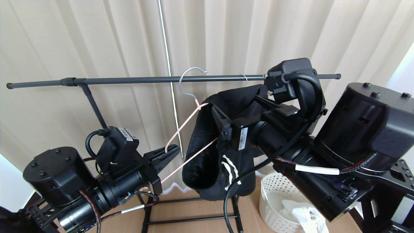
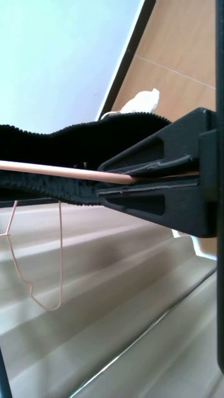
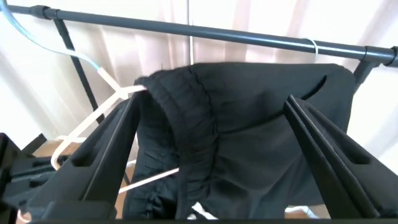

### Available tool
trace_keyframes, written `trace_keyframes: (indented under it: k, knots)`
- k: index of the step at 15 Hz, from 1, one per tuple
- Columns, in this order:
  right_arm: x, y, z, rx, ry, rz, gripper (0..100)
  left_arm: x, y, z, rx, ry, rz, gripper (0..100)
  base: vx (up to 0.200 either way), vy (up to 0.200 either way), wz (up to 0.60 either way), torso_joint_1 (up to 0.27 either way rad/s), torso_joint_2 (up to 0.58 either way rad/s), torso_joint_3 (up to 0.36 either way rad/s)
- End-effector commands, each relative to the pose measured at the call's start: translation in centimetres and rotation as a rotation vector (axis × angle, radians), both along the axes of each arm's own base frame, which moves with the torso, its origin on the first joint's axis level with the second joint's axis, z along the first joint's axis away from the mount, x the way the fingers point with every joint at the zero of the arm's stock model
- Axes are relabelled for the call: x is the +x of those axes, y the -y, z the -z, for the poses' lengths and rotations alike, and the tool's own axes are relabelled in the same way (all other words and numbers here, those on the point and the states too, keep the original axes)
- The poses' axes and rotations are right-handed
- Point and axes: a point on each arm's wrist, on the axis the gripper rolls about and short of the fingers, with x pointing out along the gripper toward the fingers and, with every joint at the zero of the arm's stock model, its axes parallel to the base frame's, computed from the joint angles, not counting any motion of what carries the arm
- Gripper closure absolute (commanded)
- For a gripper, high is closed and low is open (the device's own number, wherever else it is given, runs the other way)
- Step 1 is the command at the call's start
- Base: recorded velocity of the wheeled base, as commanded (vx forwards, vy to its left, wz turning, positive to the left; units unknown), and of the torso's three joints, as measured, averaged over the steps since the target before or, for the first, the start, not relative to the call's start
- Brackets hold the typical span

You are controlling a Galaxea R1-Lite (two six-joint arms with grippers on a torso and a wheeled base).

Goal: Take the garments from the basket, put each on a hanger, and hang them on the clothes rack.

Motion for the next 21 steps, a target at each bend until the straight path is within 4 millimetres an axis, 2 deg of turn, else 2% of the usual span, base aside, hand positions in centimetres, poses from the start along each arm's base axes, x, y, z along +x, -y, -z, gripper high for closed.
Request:
trace_keyframes:
  k: [1,3,6,12,18,21]
  knots:
    - [-0.3,0.4,0.3,-0.009,0.003,-0.024,0,0.4,-0.1,0.4,0.0,-0.007,-0.009,100,0.0,0.0,0.0,0.0,0.0,0.0]
    - [-0.8,1.0,0.3,-0.017,0.004,-0.073,0,0.6,-0.4,0.3,-0.017,-0.007,-0.022,100,0.0,0.0,0.0,0.0,0.0,0.0]
    - [0.0,2.7,0.0,-0.034,0.017,-0.062,0,0.5,-1.0,0.8,-0.017,-0.035,-0.034,100,0.0,0.0,0.0,0.0,0.0,0.0]
    - [0.5,3.0,0.2,-0.045,0.013,-0.052,0,-1.1,-2.9,2.5,0.031,-0.129,0.003,100,0.0,0.0,0.0,0.0,0.0,0.0]
    - [1.5,4.3,0.2,-0.058,0.018,0.002,0,-2.5,-3.1,3.7,0.06,-0.193,0.03,100,0.0,0.0,0.0,0.0,0.0,0.0]
    - [1.8,4.5,0.4,-0.065,0.014,0.016,0,-2.9,-3.3,3.3,0.055,-0.182,0.038,100,0.0,0.0,0.0,0.0,0.0,0.0]
